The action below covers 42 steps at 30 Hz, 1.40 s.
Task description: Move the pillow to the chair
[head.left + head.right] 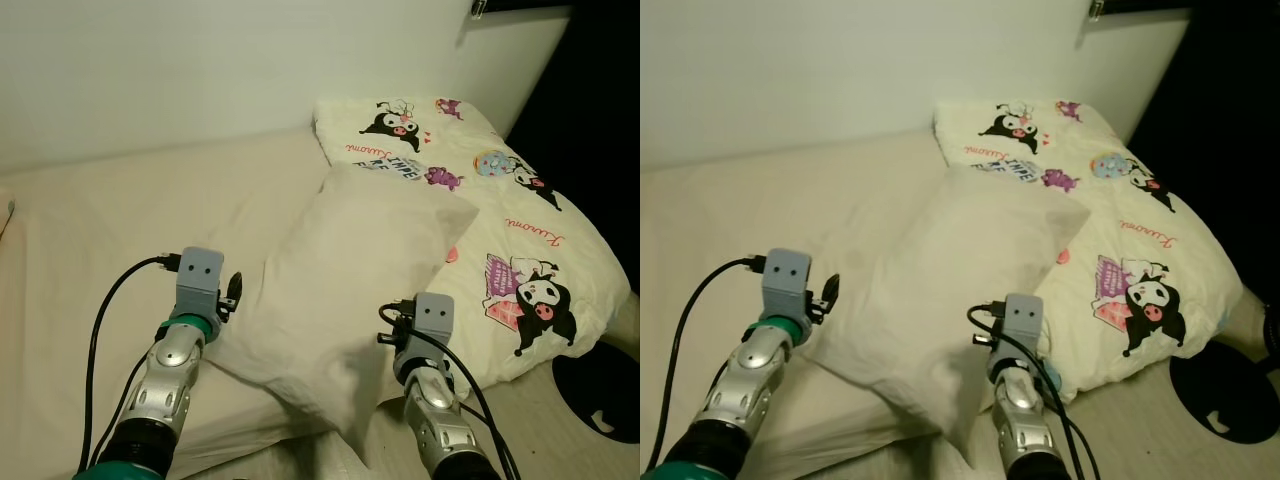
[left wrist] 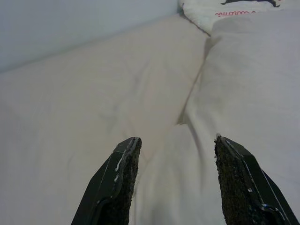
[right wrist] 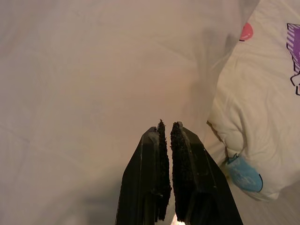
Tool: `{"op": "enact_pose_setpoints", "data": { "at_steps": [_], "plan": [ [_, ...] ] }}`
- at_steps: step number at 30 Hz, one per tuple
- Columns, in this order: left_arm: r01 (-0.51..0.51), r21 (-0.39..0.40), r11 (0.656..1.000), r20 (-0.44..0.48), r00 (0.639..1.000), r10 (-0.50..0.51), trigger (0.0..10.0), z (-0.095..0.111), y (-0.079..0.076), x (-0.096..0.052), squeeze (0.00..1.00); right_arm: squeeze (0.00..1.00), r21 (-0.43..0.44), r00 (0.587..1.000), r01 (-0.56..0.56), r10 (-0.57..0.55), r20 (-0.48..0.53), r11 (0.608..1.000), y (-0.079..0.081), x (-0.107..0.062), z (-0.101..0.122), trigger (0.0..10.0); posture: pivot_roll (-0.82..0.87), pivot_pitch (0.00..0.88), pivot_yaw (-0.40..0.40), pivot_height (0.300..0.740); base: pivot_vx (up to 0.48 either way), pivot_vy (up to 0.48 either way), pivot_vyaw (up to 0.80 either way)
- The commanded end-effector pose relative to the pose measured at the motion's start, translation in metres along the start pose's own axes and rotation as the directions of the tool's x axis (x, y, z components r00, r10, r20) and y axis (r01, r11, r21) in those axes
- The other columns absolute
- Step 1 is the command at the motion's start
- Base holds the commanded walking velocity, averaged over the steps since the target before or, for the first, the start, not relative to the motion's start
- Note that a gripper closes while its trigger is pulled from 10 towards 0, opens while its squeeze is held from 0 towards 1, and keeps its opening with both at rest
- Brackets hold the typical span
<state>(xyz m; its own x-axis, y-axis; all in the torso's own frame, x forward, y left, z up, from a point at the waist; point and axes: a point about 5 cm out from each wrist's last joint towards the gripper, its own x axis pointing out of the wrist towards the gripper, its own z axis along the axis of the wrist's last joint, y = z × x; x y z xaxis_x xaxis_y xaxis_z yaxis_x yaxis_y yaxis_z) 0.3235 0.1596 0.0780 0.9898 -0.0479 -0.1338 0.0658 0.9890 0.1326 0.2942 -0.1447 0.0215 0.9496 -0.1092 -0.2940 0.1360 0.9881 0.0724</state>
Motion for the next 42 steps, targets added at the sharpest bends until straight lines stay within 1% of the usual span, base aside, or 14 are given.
{"op": "enact_pose_setpoints", "data": {
  "at_steps": [1, 2, 4, 6, 9, 13, 16, 20, 26, 32, 37, 40, 41, 42],
  "plan": [
    [0.011, 0.008, 1.000, -0.009, 1.000, -0.011, 10.0, -0.004, -0.002, -0.003, 0.00, 0.00, 0.003, 1.000, 0.012, -0.012, -0.025, 1.000, -0.004, -0.004, -0.009, 10.0, 0.11, 0.008, 0.061, 0.690, 0.000, 0.000, 0.00],
    [0.013, 0.009, 1.000, -0.008, 1.000, -0.013, 10.0, -0.004, -0.003, -0.003, 0.00, 0.00, 0.003, 1.000, 0.014, -0.014, -0.025, 1.000, -0.005, -0.004, -0.009, 10.0, 0.12, 0.011, 0.059, 0.685, 0.000, 0.000, 0.00],
    [0.020, 0.021, 1.000, -0.004, 1.000, -0.019, 10.0, -0.004, -0.004, -0.004, 0.00, 0.00, 0.060, 0.999, 0.037, -0.036, -0.026, 0.998, -0.007, -0.003, -0.006, 10.0, 0.12, 0.011, 0.059, 0.675, 0.000, 0.000, 0.00],
    [0.020, 0.025, 0.999, -0.002, 1.000, -0.020, 10.0, -0.003, -0.004, -0.004, 0.00, 0.00, 0.064, 0.999, 0.039, -0.038, -0.023, 0.997, -0.007, -0.002, -0.005, 10.0, 0.12, 0.011, 0.059, 0.670, 0.000, 0.000, 0.00],
    [0.002, 0.021, 1.000, 0.001, 1.000, -0.002, 10.0, -0.006, -0.003, -0.009, 0.00, 0.00, 0.038, 1.000, 0.006, -0.006, -0.018, 0.999, -0.003, -0.001, -0.002, 10.0, 0.14, 0.035, 0.017, 0.656, 0.000, 0.000, 0.00],
    [-0.021, 0.017, 1.000, -0.001, 1.000, 0.021, 10.0, -0.009, 0.000, -0.013, 0.00, 0.00, 0.019, 0.999, -0.031, 0.032, -0.017, 0.999, 0.002, 0.002, 0.000, 10.0, 0.14, 0.045, 0.002, 0.641, 0.000, 0.000, 0.00],
    [-0.026, 0.017, 1.000, -0.002, 1.000, 0.026, 10.0, -0.010, 0.001, -0.014, 0.00, 0.00, 0.015, 0.999, -0.039, 0.040, -0.016, 0.999, 0.003, 0.002, 0.001, 10.0, 0.14, 0.045, 0.002, 0.636, 0.000, 0.000, 0.00],
    [-0.057, 0.028, 0.998, 0.009, 0.998, 0.057, 10.0, -0.009, 0.006, -0.016, 0.00, 0.00, -0.006, 0.997, -0.072, 0.072, -0.006, 0.997, 0.006, 0.004, 0.005, 10.0, 0.14, 0.059, -0.012, 0.621, 0.000, 0.000, 0.00],
    [-0.094, 0.028, 0.995, 0.014, 0.996, 0.093, 10.0, -0.009, 0.012, -0.019, 0.00, 0.00, -0.029, 0.996, -0.086, 0.086, -0.018, 0.996, 0.004, 0.004, 0.004, 10.0, 0.14, 0.068, -0.027, 0.621, 0.000, 0.000, 0.00],
    [-0.107, 0.025, 0.994, 0.012, 0.994, 0.107, 10.0, -0.010, 0.013, -0.021, 0.00, 0.00, -0.044, 0.995, -0.100, 0.099, -0.019, 0.994, 0.004, 0.004, 0.004, 10.0, 0.14, 0.072, -0.032, 0.621, 0.000, 0.000, 0.00],
    [-0.165, 0.027, 0.986, 0.018, 0.986, 0.165, 10.0, -0.010, 0.019, -0.024, 0.00, 0.00, -0.056, 0.994, -0.113, 0.112, -0.021, 0.992, 0.006, 0.004, 0.004, 10.0, 0.14, 0.078, -0.039, 0.621, 0.000, 0.000, 0.00],
    [-0.282, 0.042, 0.958, 0.008, 0.959, 0.282, 10.0, -0.013, 0.036, -0.027, 0.00, 0.00, -0.050, 0.991, -0.131, 0.131, -0.013, 0.990, 0.008, 0.005, 0.008, 10.0, 0.13, 0.088, -0.041, 0.621, 0.000, 0.000, 0.00],
    [-0.282, 0.042, 0.958, 0.008, 0.959, 0.282, 10.0, -0.013, 0.036, -0.027, 0.00, 0.00, -0.050, 0.991, -0.131, 0.131, -0.013, 0.990, 0.008, 0.005, 0.008, 10.0, 0.13, 0.088, -0.041, 0.621, 0.000, 0.000, 0.00],
    [-0.311, 0.039, 0.950, 0.003, 0.951, 0.311, 10.0, -0.014, 0.041, -0.028, 0.00, 0.00, -0.050, 0.990, -0.140, 0.140, -0.010, 0.989, 0.009, 0.006, 0.009, 10.0, 0.13, 0.088, -0.041, 0.621, 0.000, 0.000, 0.00]
  ]
}}
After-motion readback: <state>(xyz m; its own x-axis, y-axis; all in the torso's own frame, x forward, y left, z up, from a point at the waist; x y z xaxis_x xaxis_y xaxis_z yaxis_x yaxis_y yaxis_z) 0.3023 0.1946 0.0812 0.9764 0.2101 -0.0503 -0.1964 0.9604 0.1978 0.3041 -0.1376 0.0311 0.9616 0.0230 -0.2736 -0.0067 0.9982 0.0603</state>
